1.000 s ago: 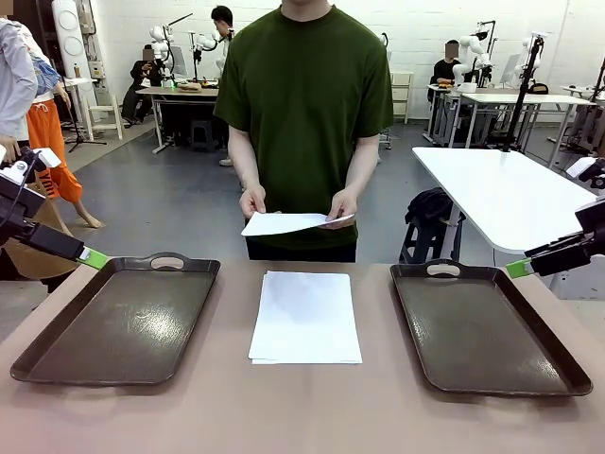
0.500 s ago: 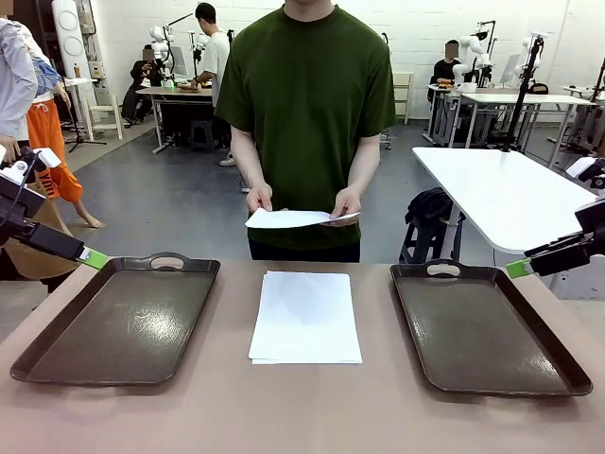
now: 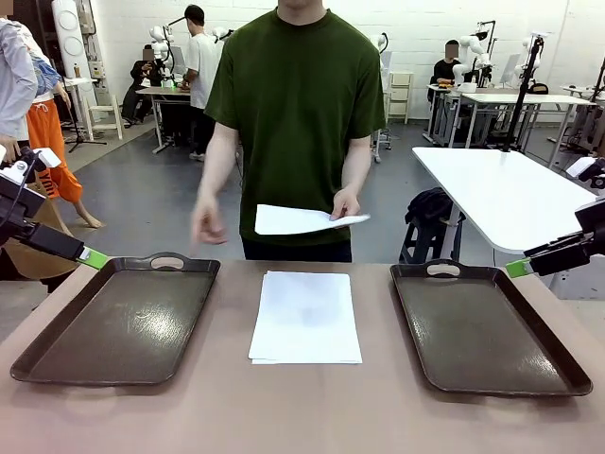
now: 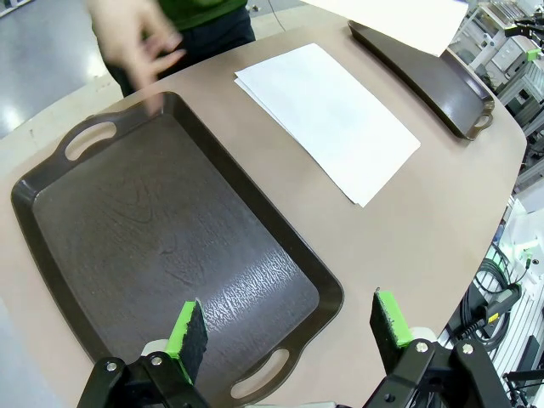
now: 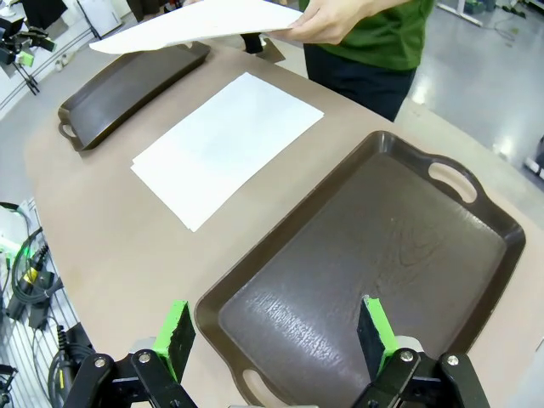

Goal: Sort the A4 documents.
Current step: Receive the A4 Paper.

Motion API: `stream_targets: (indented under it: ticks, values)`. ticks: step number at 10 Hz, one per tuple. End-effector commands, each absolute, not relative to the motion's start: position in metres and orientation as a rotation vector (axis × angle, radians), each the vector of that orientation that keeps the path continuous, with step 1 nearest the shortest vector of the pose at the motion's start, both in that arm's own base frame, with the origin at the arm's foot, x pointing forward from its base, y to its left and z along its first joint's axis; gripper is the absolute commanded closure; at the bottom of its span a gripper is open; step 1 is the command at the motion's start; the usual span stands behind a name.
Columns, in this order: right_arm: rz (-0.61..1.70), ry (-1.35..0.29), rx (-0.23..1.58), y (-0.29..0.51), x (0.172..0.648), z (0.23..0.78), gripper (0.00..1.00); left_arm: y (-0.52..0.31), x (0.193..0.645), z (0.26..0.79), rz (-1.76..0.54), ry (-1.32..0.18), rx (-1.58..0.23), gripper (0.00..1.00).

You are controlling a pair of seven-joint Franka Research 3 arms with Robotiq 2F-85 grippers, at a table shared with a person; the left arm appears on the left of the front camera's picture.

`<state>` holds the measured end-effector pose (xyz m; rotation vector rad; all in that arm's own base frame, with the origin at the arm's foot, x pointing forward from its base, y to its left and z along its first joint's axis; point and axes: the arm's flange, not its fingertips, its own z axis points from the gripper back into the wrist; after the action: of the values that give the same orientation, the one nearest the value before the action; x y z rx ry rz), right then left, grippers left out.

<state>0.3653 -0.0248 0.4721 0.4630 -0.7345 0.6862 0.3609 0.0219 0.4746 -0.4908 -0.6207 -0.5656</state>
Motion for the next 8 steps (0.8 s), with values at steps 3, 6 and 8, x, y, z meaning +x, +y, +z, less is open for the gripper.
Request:
stream_targets:
  ticks: [3, 6, 8]
  values:
    - [0.700, -0.743, 0.478, -0.0262, 0.3686, 0.4702, 0.00, 0.0241, 0.3617, 0.4739, -0.574, -0.629, -0.506, 0.00]
    - [0.700, -0.743, 0.478, -0.0262, 0.3686, 0.4702, 0.00, 0.0241, 0.3617, 0.4739, -0.574, -0.629, -0.506, 0.00]
    - [0.700, -0.743, 0.478, -0.0262, 0.3686, 0.4702, 0.00, 0.0241, 0.3617, 0.4739, -0.574, -0.629, -0.506, 0.00]
